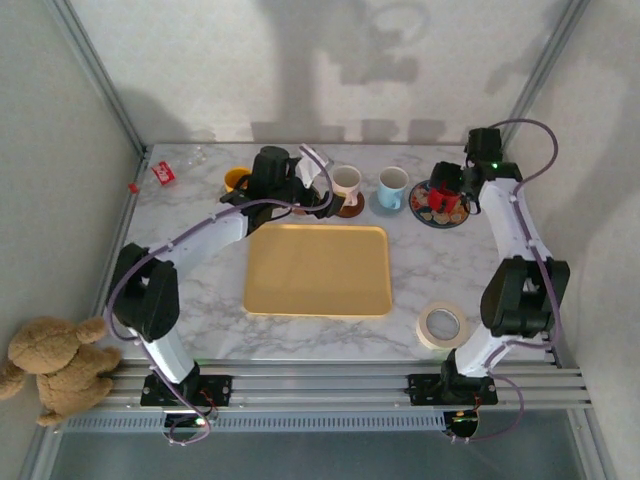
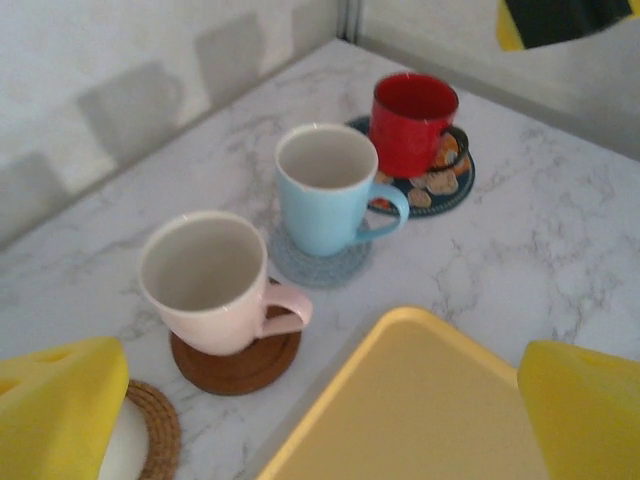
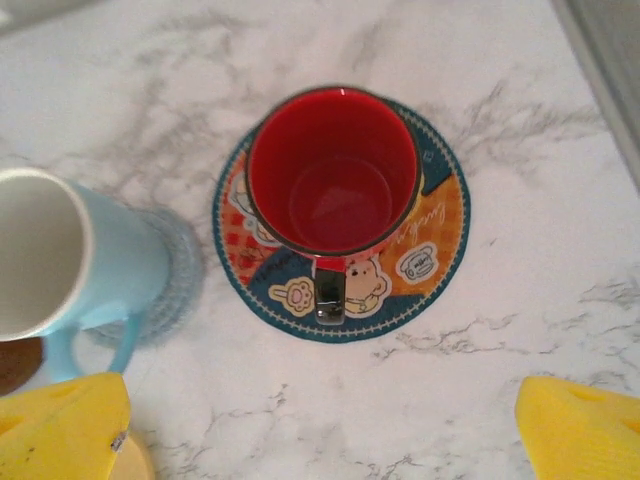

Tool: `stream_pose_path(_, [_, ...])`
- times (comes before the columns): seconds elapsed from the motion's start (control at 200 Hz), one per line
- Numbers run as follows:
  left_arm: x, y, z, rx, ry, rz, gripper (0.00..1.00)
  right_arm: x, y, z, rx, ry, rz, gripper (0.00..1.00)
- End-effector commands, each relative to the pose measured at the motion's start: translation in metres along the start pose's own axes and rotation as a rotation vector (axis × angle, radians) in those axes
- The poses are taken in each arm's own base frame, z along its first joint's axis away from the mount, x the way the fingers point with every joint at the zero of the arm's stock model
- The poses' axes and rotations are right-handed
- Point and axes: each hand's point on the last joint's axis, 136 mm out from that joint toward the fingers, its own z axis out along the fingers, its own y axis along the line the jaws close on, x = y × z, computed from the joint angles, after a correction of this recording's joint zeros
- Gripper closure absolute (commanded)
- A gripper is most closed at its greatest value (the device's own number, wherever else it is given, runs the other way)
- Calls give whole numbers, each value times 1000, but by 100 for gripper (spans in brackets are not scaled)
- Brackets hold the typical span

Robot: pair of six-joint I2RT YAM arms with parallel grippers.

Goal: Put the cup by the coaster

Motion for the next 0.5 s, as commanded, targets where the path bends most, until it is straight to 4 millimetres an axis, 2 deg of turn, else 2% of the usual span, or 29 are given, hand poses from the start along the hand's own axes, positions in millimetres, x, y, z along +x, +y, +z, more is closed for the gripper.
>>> stream_pose_path(0.0, [-59, 6, -36, -123, -167, 37, 0, -8, 10, -37, -71, -92, -51, 1])
stream_pose_path(0.1, [-72, 20, -65, -258, -199, 85, 0, -11, 19, -63, -135, -172, -86, 1])
stream_pose_path(0.195, [-82, 38, -103, -391, -241, 106, 0, -11, 23, -84, -183, -267, -115, 1])
stream_pose_path(0.35, [-83, 64, -167, -563, -358, 42, 0, -2, 30, -107, -263, -427, -144, 1])
stream_pose_path(0.421, [-71, 77, -193, -641, -407, -7, 0, 5, 29, -109, -278, -491, -154, 1])
stream_pose_path(0.496, [-38, 93, -208, -728, -368, -46, 0, 16, 26, -107, -276, -535, -163, 1])
